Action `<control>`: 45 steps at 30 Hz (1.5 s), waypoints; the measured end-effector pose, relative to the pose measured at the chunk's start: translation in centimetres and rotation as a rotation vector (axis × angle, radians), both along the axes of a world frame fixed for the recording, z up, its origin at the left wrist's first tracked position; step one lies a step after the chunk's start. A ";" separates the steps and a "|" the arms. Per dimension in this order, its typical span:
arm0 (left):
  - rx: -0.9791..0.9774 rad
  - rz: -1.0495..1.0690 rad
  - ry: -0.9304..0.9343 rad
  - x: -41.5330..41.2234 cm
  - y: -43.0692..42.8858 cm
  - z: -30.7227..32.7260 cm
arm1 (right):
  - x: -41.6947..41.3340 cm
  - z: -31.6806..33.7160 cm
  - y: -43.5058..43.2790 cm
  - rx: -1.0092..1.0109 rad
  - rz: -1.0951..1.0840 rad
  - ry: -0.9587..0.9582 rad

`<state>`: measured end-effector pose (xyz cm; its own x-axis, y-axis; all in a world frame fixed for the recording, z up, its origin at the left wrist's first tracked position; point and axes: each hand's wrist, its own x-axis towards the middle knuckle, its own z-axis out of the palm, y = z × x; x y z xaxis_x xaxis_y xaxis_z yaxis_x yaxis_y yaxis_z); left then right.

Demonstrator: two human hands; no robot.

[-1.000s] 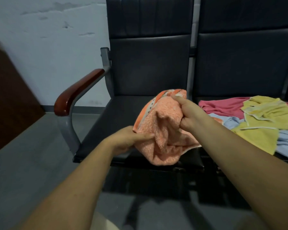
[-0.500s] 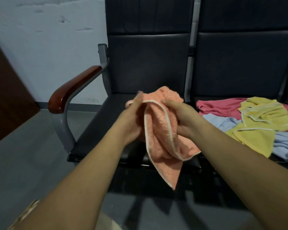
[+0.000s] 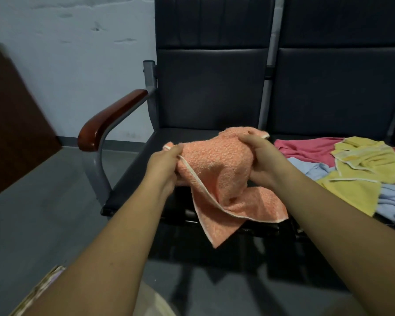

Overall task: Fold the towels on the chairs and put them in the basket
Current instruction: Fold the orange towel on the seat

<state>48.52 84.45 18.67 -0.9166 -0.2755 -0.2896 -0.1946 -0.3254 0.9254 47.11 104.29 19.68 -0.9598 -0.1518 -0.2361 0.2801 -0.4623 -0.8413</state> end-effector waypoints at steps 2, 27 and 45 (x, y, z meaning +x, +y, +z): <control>0.062 -0.108 0.033 -0.1 0.0 -0.2 | 0.1 0.0 0.5 -0.093 0.016 -0.004; -0.102 -0.098 0.136 1.6 -0.2 3.8 | 3.1 1.3 4.5 0.124 0.012 0.122; -0.270 -0.263 0.275 -1.8 -2.7 18.3 | 0.2 15.1 11.2 0.571 -0.259 0.222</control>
